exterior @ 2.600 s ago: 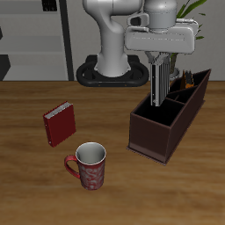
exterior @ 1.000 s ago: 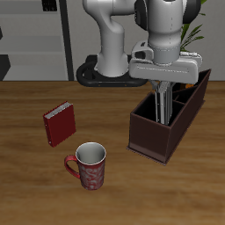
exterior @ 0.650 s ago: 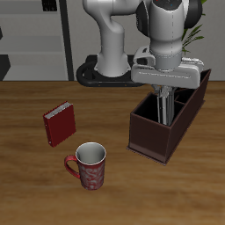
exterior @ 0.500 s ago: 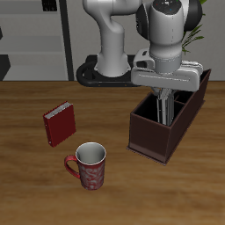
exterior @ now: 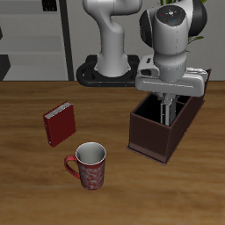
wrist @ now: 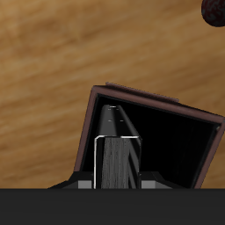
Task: Place the orange book into the left desk caddy's left compartment and place the striped book into the left desk caddy's right compartment and place the red book into the left desk caddy's right compartment
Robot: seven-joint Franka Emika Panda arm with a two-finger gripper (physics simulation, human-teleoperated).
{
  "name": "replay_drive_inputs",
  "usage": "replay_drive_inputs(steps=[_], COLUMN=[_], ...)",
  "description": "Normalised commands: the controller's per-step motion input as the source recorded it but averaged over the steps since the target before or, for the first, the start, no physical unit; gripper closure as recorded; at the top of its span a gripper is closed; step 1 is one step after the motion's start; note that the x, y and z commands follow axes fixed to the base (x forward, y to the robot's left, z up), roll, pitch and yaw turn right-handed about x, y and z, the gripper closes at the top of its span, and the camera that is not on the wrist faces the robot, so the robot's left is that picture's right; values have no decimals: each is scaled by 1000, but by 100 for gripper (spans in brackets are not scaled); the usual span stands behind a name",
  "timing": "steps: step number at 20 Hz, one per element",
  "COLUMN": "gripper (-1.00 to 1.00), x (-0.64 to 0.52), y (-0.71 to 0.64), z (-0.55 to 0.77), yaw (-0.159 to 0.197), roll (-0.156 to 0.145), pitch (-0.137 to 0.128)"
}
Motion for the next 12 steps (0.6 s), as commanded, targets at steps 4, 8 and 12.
replay_drive_inputs(steps=[4, 8, 12], gripper=[-100, -100, -100], x=[-87, -64, -76], y=[185, 37, -49], z=[-105, 61, 156], yaw=[-4, -4, 5], roll=[29, 9, 1], pitch=[73, 8, -28])
